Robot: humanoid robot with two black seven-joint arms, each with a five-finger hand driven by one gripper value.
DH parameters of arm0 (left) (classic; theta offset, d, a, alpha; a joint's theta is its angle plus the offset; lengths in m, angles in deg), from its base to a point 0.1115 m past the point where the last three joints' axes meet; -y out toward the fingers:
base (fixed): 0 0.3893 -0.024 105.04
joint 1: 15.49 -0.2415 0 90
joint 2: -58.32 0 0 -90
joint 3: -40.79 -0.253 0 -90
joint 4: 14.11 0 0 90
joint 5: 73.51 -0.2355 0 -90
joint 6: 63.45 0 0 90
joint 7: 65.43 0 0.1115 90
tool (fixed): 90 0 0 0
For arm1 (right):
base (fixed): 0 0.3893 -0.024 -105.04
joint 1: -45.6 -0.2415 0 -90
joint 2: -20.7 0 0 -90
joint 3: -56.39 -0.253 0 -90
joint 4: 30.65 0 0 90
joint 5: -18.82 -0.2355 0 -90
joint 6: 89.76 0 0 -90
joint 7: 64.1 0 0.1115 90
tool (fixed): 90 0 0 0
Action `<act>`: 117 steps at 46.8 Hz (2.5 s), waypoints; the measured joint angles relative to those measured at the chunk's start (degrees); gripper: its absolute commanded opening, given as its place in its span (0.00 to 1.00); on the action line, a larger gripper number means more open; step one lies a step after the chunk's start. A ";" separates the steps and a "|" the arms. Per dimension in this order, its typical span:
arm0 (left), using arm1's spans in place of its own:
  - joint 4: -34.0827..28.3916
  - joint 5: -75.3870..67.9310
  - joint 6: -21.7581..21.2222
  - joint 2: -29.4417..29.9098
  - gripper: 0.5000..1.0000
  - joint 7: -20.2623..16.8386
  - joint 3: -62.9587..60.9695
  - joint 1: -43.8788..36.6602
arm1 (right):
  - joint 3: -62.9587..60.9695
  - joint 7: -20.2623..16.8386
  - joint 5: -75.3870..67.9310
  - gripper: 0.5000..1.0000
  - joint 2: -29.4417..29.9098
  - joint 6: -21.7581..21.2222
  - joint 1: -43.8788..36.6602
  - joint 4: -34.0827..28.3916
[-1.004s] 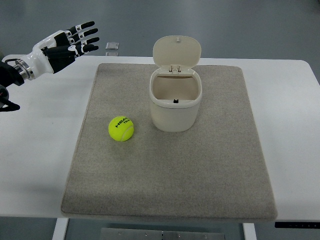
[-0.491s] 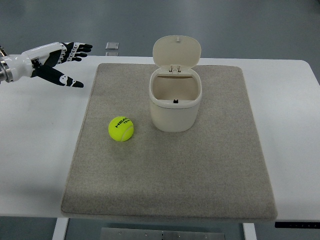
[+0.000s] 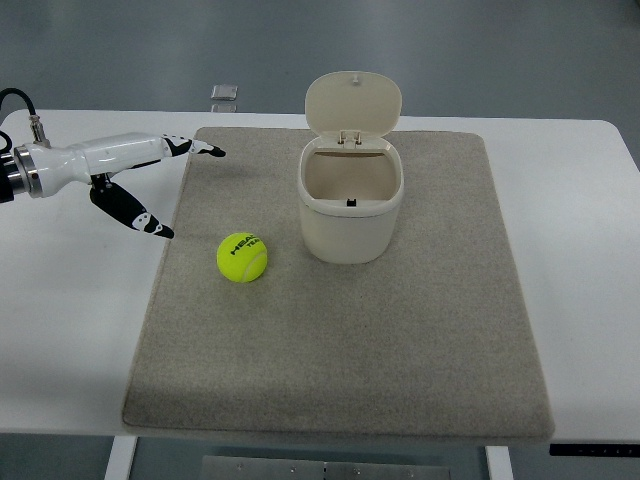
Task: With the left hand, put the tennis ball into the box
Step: 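Lower the open left hand over the yellow-green tennis ball, then close the left hand fingers around the tennis ball, then lift the ball with the left hand and carry it over the cream bin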
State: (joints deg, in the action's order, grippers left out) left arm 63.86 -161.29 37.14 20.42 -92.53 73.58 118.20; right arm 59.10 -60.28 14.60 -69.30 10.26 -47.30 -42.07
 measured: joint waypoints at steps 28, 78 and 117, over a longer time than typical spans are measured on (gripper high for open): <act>2.28 -16.14 -6.11 -8.26 0.97 -0.51 -4.45 -0.71 | -0.01 -0.01 0.00 0.81 0.00 0.00 0.00 0.00; -1.17 -26.74 -6.17 -11.65 0.03 -0.32 -5.23 0.92 | -0.02 0.01 0.00 0.81 0.00 0.00 -0.01 -0.01; 10.89 -26.03 -7.17 3.99 0.00 -2.17 -4.70 16.27 | -0.01 -0.01 0.00 0.81 0.00 0.00 0.00 0.00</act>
State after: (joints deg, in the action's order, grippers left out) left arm 74.75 -187.32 29.98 24.42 -94.70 68.88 134.47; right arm 59.09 -60.29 14.60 -69.30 10.26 -47.30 -42.07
